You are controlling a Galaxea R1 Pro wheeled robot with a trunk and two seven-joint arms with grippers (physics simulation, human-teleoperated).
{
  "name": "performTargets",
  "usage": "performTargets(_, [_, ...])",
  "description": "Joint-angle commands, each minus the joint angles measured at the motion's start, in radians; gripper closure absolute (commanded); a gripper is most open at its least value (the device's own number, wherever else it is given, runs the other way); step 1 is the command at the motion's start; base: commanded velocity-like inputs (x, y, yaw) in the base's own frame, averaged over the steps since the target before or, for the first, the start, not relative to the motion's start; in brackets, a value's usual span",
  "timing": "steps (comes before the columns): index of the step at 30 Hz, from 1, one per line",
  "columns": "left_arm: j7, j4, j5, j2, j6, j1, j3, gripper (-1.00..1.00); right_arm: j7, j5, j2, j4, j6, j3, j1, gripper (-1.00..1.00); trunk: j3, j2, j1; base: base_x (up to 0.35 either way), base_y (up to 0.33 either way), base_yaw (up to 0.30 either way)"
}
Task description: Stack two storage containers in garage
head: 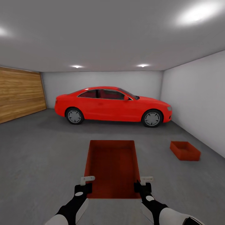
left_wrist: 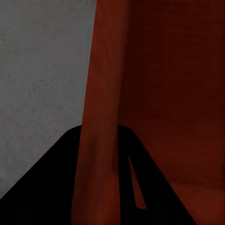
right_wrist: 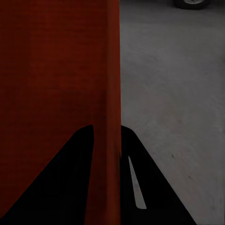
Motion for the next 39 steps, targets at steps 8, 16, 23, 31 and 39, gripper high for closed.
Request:
performTargets(8, [0.006, 0.001, 0.020, 0.049, 0.000, 0.000, 0.026, 1.00, 0.002, 0.013, -0.007, -0.004, -0.002, -0.056, -0.001, 1.00, 0.000, 0.000, 0.001, 0.321, 0.000, 0.000])
performTargets(16, [0.007, 0.001, 0.020, 0.049, 0.000, 0.000, 0.026, 1.00, 0.002, 0.013, -0.007, -0.004, -0.001, -0.056, -0.001, 1.00, 0.000, 0.000, 0.001, 0.321, 0.000, 0.000])
performTargets(23, [0.006, 0.001, 0.020, 0.049, 0.000, 0.000, 0.026, 1.00, 0.002, 0.013, -0.007, -0.004, -0.001, -0.056, -0.001, 1.00, 0.000, 0.000, 0.001, 0.321, 0.000, 0.000])
performTargets(31, [0.006, 0.001, 0.020, 0.049, 0.000, 0.000, 0.026, 1.00, 0.002, 0.013, -0.007, -0.004, -0.002, -0.056, -0.001, 1.00, 0.000, 0.000, 0.001, 0.321, 0.000, 0.000])
performTargets(39, [0.006, 0.001, 0.020, 0.049, 0.000, 0.000, 0.026, 1.00, 0.002, 0.013, -0.007, -0.004, -0.002, -0.056, -0.001, 1.00, 0.000, 0.000, 0.001, 0.321, 0.000, 0.000])
